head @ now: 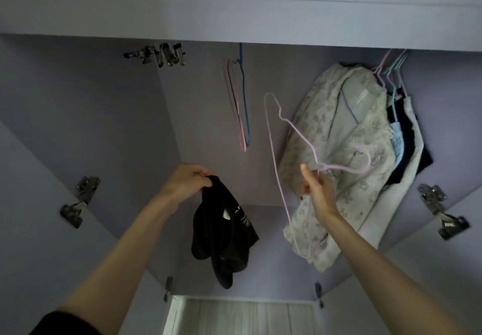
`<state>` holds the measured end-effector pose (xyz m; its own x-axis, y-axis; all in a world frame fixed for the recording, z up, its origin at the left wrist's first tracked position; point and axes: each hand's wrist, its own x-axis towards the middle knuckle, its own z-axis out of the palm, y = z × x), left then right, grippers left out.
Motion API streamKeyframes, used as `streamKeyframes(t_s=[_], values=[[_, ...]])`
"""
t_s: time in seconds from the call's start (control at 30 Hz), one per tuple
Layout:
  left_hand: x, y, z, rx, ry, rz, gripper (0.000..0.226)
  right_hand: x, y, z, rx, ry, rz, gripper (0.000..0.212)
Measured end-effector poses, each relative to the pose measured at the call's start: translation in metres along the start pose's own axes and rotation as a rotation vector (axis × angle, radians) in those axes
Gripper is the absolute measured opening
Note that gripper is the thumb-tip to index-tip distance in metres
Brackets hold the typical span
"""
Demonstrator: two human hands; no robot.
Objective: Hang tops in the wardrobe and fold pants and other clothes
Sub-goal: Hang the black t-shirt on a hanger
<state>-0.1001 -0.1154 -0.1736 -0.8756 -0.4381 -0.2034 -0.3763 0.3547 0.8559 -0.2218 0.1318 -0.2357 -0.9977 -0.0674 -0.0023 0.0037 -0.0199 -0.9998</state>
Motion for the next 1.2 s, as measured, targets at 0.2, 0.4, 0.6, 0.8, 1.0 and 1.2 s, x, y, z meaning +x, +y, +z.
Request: streamKeyframes(t_s=[0.2,0.4,0.6,0.8,1.0,1.2], values=[[-0.001,-0.008,0.017,0.061,0.004,-0.022,0.02,0.01,0.029,-0.02,0.049,0.086,0.27,0.042],[-0.001,-0.024,0.026,0.15,0.126,-0.076,0.019,-0.009,0.038,-0.038,0.32,-0.022,0.493,0.037],[-0.001,-0.027,0.043,-0.048,0.107,-0.262,0.021,-0.018,0.042,-0.053,0.567,-0.091,0.553,0.039],[0.004,-0.019,0.058,0.034,0.089,-0.299,0.023,-0.021,0.031,-0.045,0.739,-0.208,0.543,0.058],[0.008,-0.003,0.067,0.121,0.048,-0.246,0.01,-0.024,0.011,-0.048,0.92,-0.224,0.444,0.05],[0.003,0.007,0.073,0.106,-0.03,-0.178,0.012,-0.026,-0.006,-0.041,1.084,-0.223,0.341,0.05]])
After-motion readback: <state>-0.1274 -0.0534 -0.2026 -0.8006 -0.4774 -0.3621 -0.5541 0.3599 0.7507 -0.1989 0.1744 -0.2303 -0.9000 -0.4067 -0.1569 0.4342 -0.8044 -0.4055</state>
